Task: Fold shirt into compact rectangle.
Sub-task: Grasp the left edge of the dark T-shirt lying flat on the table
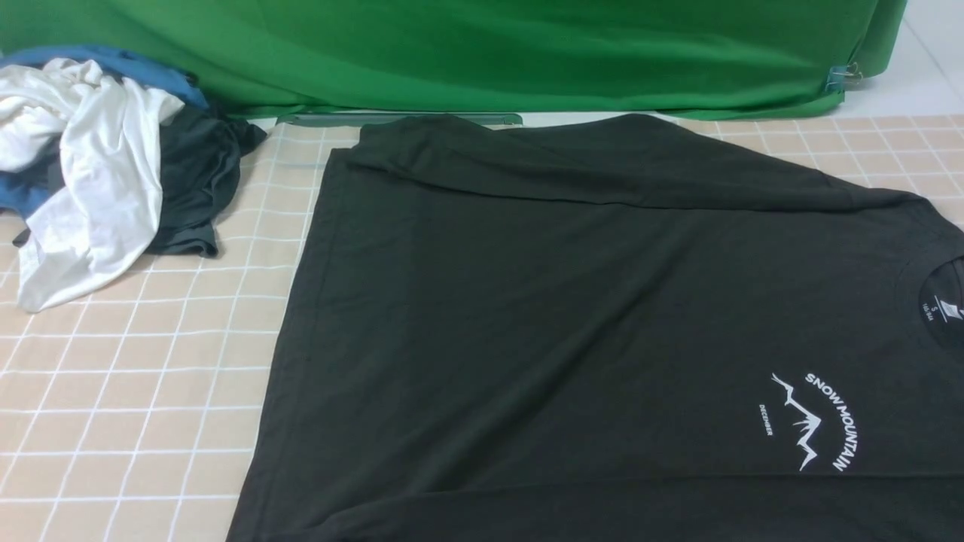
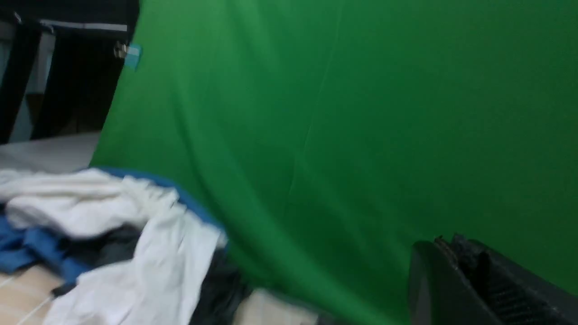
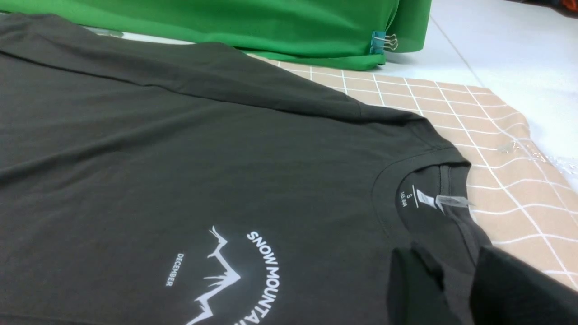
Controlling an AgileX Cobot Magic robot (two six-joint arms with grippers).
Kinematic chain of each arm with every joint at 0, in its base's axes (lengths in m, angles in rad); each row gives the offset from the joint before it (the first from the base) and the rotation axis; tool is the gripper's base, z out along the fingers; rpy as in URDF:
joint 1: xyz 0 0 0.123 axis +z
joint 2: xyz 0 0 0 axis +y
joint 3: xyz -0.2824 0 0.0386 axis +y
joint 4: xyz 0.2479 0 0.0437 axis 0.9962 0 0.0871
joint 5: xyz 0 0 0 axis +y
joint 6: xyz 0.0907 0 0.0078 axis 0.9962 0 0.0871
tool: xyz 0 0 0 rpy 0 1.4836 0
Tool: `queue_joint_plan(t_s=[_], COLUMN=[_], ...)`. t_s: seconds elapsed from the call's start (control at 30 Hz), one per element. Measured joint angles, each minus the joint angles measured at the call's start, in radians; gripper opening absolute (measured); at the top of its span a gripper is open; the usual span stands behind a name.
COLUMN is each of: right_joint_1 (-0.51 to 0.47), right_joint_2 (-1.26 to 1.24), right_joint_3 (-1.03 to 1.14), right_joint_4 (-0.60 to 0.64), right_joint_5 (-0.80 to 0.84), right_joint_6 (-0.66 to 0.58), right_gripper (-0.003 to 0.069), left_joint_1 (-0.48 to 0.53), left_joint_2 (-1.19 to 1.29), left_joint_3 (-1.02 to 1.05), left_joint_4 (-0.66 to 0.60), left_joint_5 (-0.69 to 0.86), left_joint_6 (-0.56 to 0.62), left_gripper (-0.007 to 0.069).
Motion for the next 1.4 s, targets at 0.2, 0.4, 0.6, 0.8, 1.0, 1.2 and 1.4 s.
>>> queue_joint_plan(t_s=[0.2,0.4,0.6,0.8,1.0,1.2,1.4], right_joint_1=[0.0,0.0,0.0,0.0,0.027,0.194,0.436], right_joint_2=[0.0,0.0,0.0,0.0,0.001,0.117,0.445], right_joint_3=[0.0,0.0,0.0,0.0,-0.049,-0.364,-0.678], right_joint_4=[0.0,0.08,0.151,0.158,0.159,0.153,0.15], right_joint_5=[-0.044,-0.168,-0.39,-0.423,-0.417,-0.043,0.379], right_joint_6=[0.0,0.189,0.588,0.663,0.755,0.543,0.358], right_gripper=[0.0238,0.0238,0.0238,0.0238,0.0188,0.004,0.0036], left_joint_1=[0.0,0.0,0.0,0.0,0.0,0.0,-0.002], left_joint_2=[0.0,0.001,0.211,0.541,0.764,0.796,0.84], left_joint_3=[0.0,-0.137,-0.591,-0.891,-0.835,-0.642,-0.558], left_joint_4=[-0.014,0.009,0.06,-0.126,-0.085,-0.06,0.027], left_joint_5=[-0.26,-0.221,0.577,1.241,1.444,1.378,1.371], left_joint_6=[-0.217,-0.366,-0.28,0.133,0.255,0.268,0.268], left_gripper=[0.0022,0.0022,0.0022,0.0022,0.0022,0.0015,0.0015])
